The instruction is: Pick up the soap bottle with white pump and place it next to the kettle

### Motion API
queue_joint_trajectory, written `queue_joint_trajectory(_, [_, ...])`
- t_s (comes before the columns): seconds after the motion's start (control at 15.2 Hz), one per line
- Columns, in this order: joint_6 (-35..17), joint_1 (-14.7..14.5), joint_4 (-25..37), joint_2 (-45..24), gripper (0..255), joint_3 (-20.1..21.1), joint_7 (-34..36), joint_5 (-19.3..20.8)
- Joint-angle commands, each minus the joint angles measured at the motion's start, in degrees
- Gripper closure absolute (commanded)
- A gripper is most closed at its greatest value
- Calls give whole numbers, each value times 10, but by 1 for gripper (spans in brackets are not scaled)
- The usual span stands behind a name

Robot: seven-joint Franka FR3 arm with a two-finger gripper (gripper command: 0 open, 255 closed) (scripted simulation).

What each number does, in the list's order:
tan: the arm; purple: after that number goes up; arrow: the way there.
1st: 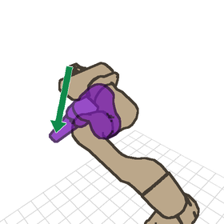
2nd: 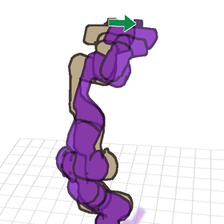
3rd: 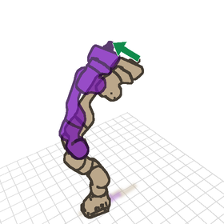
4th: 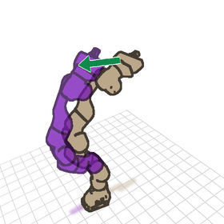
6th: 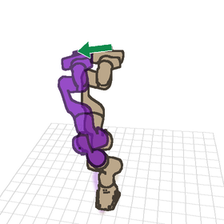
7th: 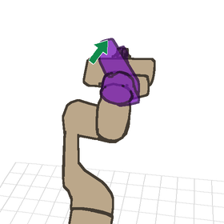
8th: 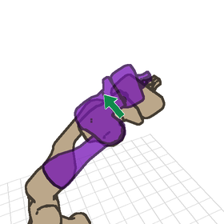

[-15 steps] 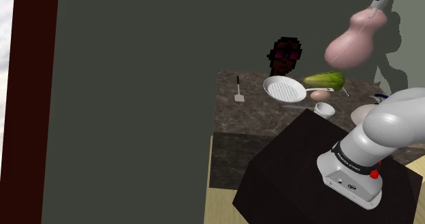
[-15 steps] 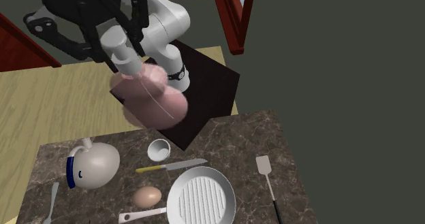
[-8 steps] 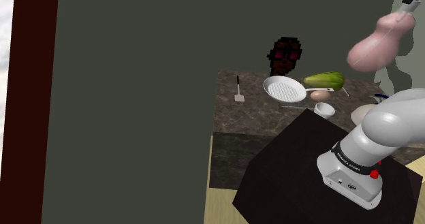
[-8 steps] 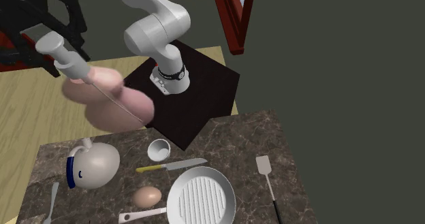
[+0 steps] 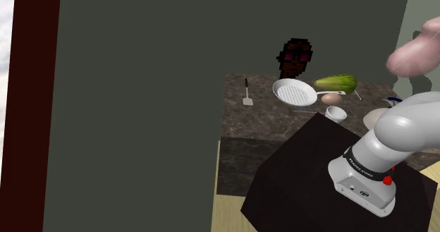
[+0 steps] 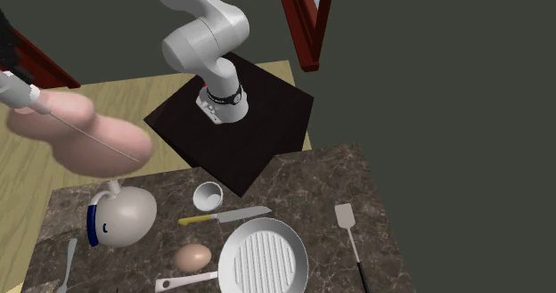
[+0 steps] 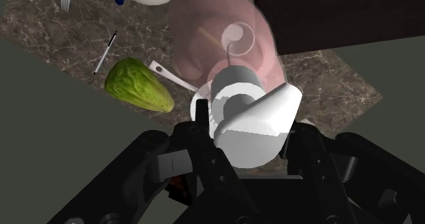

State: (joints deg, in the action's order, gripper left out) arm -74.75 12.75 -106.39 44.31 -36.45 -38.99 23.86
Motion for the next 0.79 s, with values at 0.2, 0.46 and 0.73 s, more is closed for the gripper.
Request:
queue_joint_trajectory(0.2, [-8, 0, 5, 2, 255, -33, -33, 19])
queue_joint_trajectory(0.46, [-33, 7, -38, 20, 255, -36, -27, 27])
queue_joint_trajectory(0.73, [-57, 14, -78, 37, 255, -41, -21, 36])
